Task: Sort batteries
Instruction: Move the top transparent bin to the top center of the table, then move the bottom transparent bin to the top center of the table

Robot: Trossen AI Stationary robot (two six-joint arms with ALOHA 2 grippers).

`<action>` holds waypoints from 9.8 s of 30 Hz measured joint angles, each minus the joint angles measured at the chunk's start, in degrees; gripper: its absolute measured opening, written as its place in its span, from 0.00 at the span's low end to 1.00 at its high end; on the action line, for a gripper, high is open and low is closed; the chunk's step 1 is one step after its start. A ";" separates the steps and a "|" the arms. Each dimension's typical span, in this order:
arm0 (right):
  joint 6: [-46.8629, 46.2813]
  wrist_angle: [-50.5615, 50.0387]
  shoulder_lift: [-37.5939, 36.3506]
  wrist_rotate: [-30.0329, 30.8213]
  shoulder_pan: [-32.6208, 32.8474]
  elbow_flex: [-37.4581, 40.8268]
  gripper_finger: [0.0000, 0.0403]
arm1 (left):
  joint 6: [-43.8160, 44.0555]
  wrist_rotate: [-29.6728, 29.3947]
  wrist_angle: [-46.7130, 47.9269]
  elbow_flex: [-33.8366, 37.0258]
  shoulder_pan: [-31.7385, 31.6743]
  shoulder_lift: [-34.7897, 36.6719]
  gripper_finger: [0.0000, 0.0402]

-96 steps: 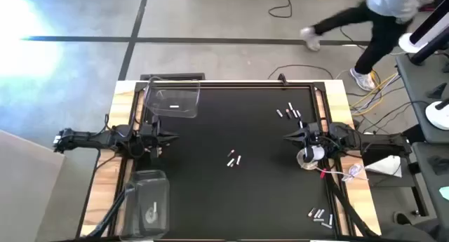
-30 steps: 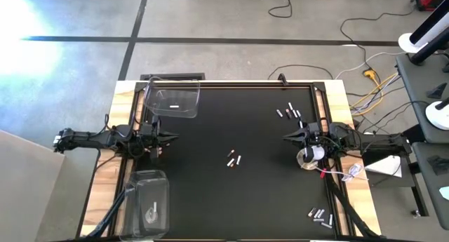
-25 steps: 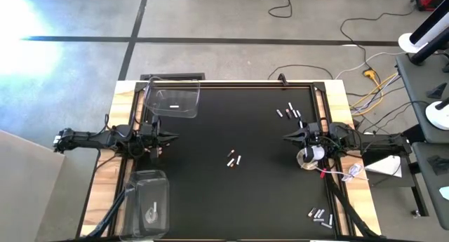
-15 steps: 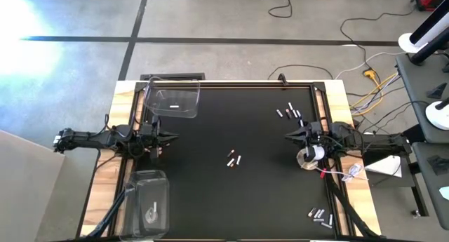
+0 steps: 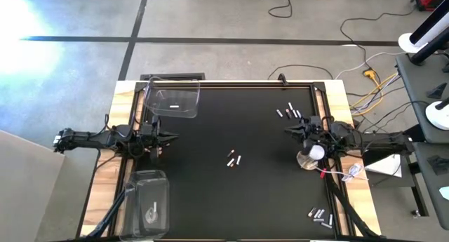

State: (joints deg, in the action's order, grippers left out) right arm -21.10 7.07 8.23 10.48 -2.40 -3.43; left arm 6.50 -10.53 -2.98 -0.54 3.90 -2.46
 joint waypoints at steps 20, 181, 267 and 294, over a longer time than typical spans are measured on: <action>10.58 11.40 63.18 0.14 5.16 -33.14 0.03 | 0.00 0.01 -0.03 0.00 0.01 0.00 0.00; -0.07 -57.58 93.64 3.49 -3.26 -85.43 0.03 | 8.84 -0.01 -8.35 0.00 0.02 -2.21 0.00; -4.07 -51.26 85.32 22.58 25.91 -79.55 0.52 | 58.36 1.64 45.90 -72.44 50.69 -80.85 0.30; -12.62 -51.25 85.65 27.19 37.81 -79.50 0.52 | 75.36 17.25 63.55 -92.39 54.29 -106.15 0.30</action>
State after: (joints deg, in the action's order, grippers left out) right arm -33.72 -44.19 93.89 37.67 35.41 -82.94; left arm 81.87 6.71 60.56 -92.92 58.19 -108.61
